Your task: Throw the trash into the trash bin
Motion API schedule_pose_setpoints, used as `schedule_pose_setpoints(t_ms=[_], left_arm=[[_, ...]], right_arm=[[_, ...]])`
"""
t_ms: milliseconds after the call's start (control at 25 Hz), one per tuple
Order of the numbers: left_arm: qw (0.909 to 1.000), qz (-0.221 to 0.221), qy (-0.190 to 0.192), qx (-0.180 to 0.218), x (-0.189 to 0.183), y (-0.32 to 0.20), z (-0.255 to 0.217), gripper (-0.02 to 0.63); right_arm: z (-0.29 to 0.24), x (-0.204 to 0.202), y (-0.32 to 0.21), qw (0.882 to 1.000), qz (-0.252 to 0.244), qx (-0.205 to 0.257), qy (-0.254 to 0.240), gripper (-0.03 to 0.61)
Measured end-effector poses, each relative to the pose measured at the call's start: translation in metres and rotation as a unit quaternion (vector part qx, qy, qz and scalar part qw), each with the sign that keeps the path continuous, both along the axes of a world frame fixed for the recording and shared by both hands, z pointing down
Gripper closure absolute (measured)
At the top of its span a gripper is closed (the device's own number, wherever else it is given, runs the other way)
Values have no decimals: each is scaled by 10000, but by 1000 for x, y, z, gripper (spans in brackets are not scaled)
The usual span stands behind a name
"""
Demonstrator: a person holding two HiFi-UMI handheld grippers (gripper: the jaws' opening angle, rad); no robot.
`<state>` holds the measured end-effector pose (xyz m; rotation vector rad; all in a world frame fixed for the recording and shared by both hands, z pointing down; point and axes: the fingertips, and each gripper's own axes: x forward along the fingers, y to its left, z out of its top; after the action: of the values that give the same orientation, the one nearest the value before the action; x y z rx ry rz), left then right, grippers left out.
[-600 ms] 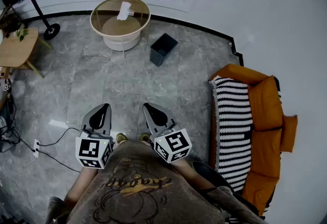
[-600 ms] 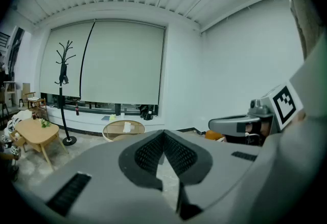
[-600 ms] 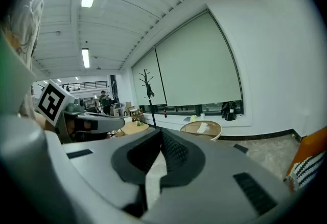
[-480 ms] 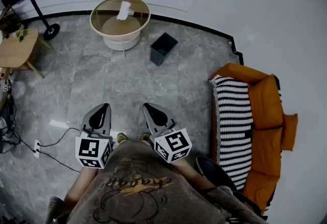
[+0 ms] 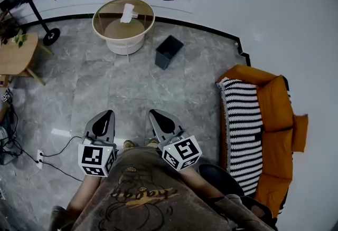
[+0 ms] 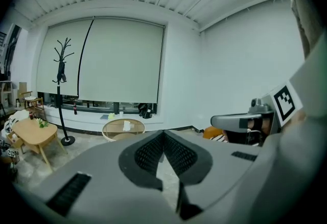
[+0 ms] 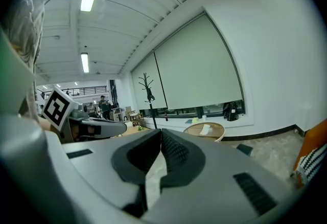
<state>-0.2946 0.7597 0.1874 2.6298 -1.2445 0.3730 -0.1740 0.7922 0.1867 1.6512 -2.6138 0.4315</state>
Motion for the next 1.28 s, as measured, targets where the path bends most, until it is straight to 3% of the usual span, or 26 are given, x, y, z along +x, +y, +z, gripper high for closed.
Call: schedule_pose_setpoints(t_ms=[560,1280], left_arm=[[9996,252,-80,-12,-22,-26,16,595],[9988,482,-101,-56,-2,-124,33,595]], right_arm=[[3,-11,-28,9997,225,109,39,560],[22,6,-127,9992,399,-17,-11,560]])
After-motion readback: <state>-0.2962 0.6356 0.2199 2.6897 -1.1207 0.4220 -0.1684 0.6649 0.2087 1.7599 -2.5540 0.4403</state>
